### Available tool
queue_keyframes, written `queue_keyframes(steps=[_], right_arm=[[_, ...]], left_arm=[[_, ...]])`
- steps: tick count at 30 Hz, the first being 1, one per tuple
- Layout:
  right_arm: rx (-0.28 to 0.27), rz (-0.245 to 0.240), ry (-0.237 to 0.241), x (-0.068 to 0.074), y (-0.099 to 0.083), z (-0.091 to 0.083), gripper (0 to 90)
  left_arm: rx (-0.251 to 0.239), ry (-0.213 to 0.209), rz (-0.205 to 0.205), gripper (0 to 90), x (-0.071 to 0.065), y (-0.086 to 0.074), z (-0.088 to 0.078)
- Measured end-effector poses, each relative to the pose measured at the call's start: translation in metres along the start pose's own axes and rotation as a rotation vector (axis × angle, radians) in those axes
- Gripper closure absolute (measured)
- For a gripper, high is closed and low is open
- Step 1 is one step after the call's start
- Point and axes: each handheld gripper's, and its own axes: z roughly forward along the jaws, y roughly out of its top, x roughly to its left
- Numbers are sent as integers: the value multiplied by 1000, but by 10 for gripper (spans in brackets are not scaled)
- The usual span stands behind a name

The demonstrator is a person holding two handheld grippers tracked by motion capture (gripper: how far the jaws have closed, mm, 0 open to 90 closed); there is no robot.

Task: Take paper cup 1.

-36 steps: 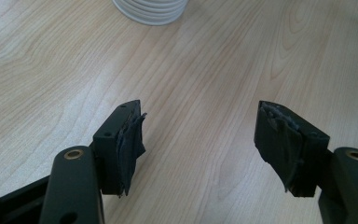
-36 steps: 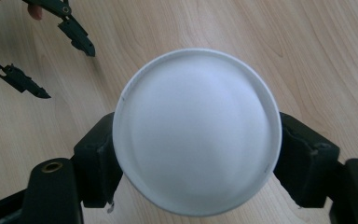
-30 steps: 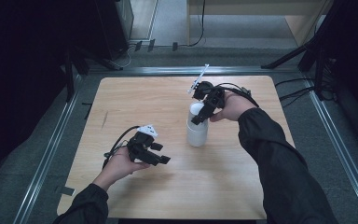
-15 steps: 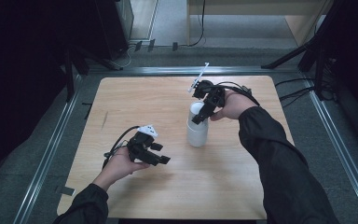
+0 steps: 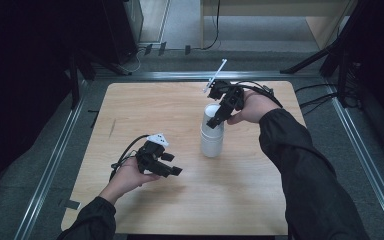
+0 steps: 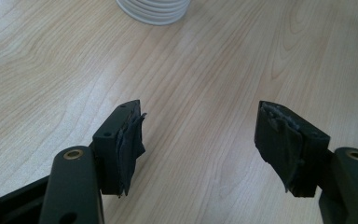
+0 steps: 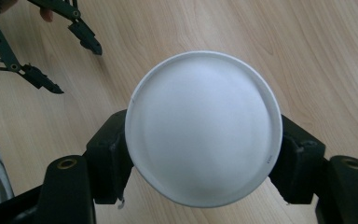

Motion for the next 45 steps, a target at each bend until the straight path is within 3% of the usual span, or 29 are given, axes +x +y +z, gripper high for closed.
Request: queue_keyframes(steps=[14,20,25,31,37,42,45], right_arm=[[-33,-8,-15,8,0,-43,325],[-53,-23,-14,23,-8,-73,327],[-54,-53,-11,38,-15,-85,327],[-50,-83,0,55,-31,-78,327],[-70,-84,37,65,-52,-55,328],[-122,-97,71,68,-68,-34,328],[-132,-79,90,67,-77,-22,329]], left_arm=[[-37,-10,-17,277,2,0,-5],[-53,-9,-19,267,2,1,-6],[-62,-11,-16,256,1,2,-6],[-72,-30,-2,257,0,8,-7],[-110,-60,11,247,-1,10,-8],[-109,-86,32,234,-3,15,-9],[-114,-94,51,226,-3,16,-8]])
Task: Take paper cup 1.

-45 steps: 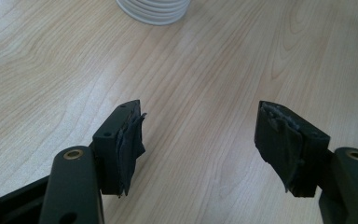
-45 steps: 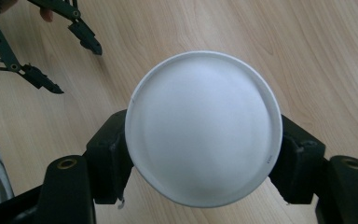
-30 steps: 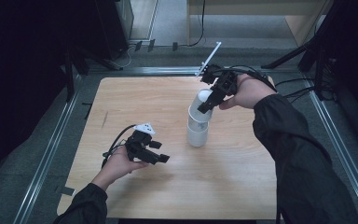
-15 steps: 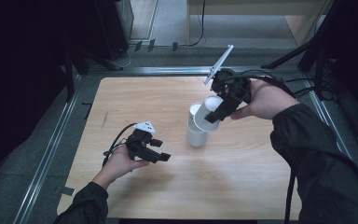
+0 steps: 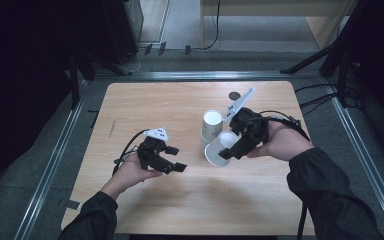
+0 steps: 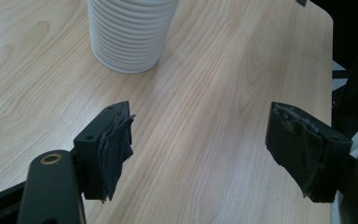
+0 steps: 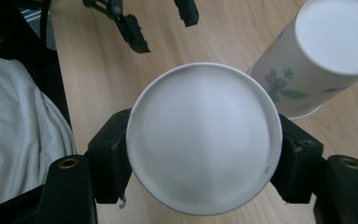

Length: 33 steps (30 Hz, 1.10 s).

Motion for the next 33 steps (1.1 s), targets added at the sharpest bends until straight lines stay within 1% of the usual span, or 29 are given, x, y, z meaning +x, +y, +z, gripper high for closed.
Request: queue_keyframes(steps=[5,7,8,9,12,13,14,16,17,19,21,22,26,30,33], right_arm=[[-43,8,26,-1,-16,16,329],[-51,13,31,0,-19,19,329],[-69,17,38,0,-25,26,329],[-76,24,41,0,-28,29,329],[-104,28,66,-2,-36,38,331],[-104,28,66,-2,-36,38,331],[-117,35,69,-2,-42,44,331],[-123,39,67,-2,-44,47,331],[-141,45,69,-3,-49,53,330],[-150,53,74,-3,-50,55,331],[-174,66,81,-3,-53,60,330],[-193,72,96,-3,-56,66,331],[-211,64,103,-3,-59,73,331],[-260,75,116,-5,-60,83,331],[-268,75,117,-5,-60,87,331]], left_arm=[[2,-10,16,217,-1,1,2],[1,-11,20,218,-1,2,2],[2,-16,26,218,-2,2,2],[4,-18,35,218,-2,2,3],[9,-19,41,218,-1,4,5],[9,-19,41,218,-1,4,5],[14,-16,46,217,-1,4,5],[11,-21,51,218,-1,4,6],[12,-20,51,219,-1,4,7],[15,-21,50,219,-1,4,7],[20,-20,51,219,-2,4,8],[25,-24,52,220,-3,4,9],[23,-28,61,219,-3,4,9],[26,-35,66,218,-3,4,9],[26,-45,71,218,-3,4,9]])
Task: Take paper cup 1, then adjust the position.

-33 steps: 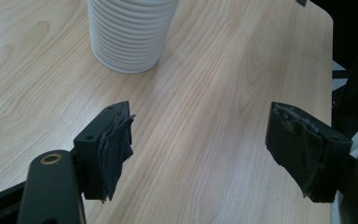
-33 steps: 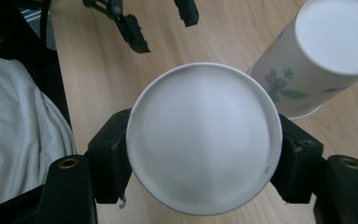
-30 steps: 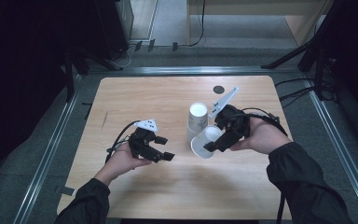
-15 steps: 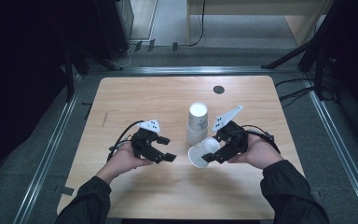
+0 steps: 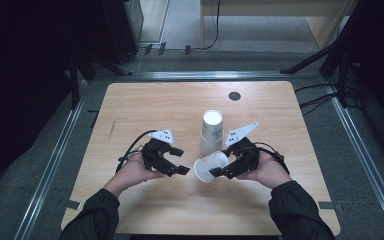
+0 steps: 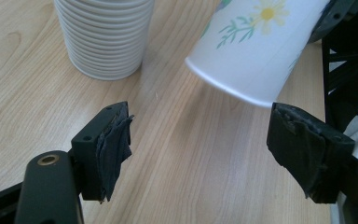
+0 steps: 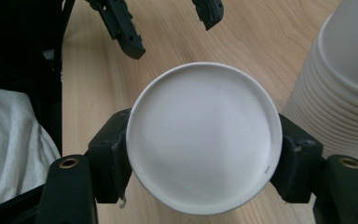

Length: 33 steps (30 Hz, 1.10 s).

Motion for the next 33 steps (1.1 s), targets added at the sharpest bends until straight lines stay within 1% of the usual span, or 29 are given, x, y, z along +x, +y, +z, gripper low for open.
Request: queue_keyframes(steps=[2,4,7,8,12,15,16,17,19,20,22,25,26,27,33], right_arm=[[-7,-2,-1,0,0,4,331],[-3,-3,-7,-1,-1,7,331],[-11,-4,-5,-2,-1,8,331],[-18,4,4,-2,-1,9,331],[-21,1,10,-2,-1,11,331],[-21,-3,16,-2,0,12,330],[-25,-3,15,-1,0,12,330],[-28,-5,25,-1,0,12,331],[-37,-10,31,-1,1,12,330],[-38,-10,36,-1,1,13,330],[-42,-7,47,0,3,13,330],[-46,-17,69,1,5,15,330],[-46,-17,69,1,5,15,330],[-45,-16,72,2,6,15,330],[-47,-16,94,3,9,20,331]], left_arm=[[-4,-2,10,218,-1,0,0],[-10,-9,20,214,-3,1,-1],[-15,-11,20,205,-4,2,-1],[-15,-13,20,194,-4,2,-1],[-17,-17,29,181,-7,3,0],[0,-8,60,160,-11,6,0],[-3,-10,66,155,-12,7,0],[0,-16,67,155,-13,7,0],[10,-12,76,154,-14,7,2],[14,-11,73,154,-15,7,4],[21,-17,77,154,-15,7,7],[29,-40,76,154,-15,8,14],[29,-40,76,154,-15,8,14],[30,-50,74,154,-15,8,15],[29,-58,88,154,-18,8,21]])
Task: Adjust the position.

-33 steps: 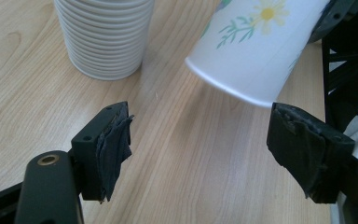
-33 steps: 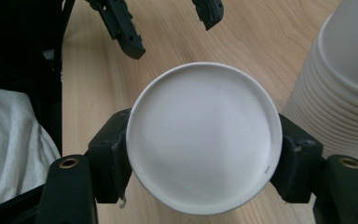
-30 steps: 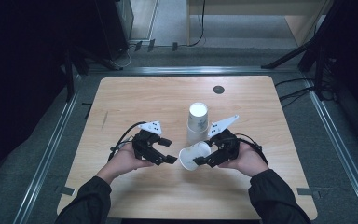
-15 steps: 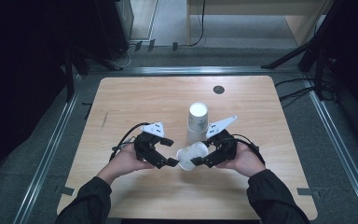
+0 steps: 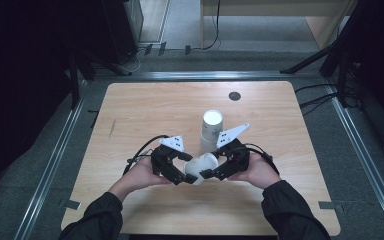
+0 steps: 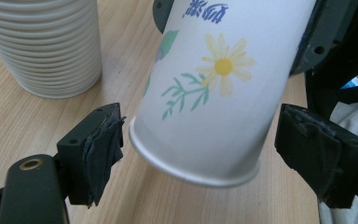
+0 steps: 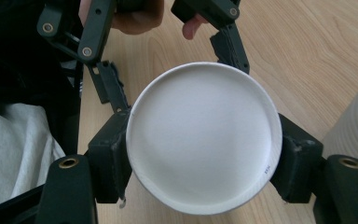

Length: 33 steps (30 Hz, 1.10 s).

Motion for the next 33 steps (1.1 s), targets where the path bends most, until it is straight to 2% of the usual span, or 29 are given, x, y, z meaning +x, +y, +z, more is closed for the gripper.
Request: queue_keyframes(steps=[7,16,19,24,25,33], right_arm=[[-18,5,21,1,2,2,331],[-30,16,43,1,3,4,331],[-27,19,44,1,3,4,332],[-30,21,44,1,3,3,335],[-31,23,46,1,3,3,335],[-29,21,56,2,3,3,335]], left_arm=[[-6,-7,16,159,-2,0,0],[25,7,45,169,-4,0,5],[36,4,48,205,-4,-1,6],[25,19,66,227,-6,-1,4],[23,21,81,231,-6,-1,3],[21,10,94,254,-6,-2,1]])
